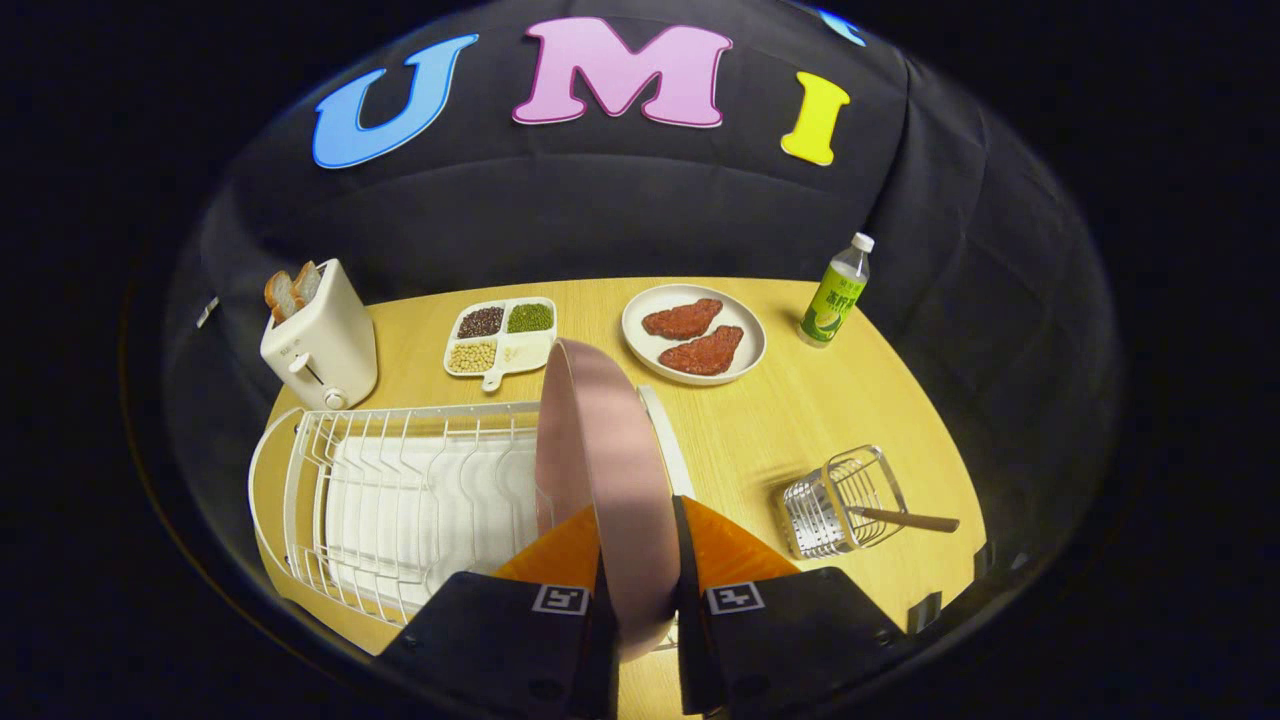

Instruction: Take the plate from the dish rack, then take the spoon from the basket and place it into the plate.

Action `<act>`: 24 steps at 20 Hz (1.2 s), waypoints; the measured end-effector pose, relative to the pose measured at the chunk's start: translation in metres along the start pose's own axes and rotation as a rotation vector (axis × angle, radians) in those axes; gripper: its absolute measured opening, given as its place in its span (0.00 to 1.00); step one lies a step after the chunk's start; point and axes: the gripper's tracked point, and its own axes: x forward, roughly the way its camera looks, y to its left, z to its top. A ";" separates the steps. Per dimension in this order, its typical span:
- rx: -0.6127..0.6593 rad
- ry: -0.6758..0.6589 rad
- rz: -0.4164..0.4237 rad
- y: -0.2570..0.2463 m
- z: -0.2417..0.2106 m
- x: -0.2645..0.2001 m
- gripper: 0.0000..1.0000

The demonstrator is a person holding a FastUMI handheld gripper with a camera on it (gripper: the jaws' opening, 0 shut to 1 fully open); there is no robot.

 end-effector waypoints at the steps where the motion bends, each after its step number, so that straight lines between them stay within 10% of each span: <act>1: -0.034 -0.021 -0.021 -0.002 0.007 -0.001 0.28; 11: 0.153 -0.024 0.097 -0.036 0.021 -0.053 0.28; 24: 0.347 0.265 0.387 -0.050 -0.142 -0.145 0.28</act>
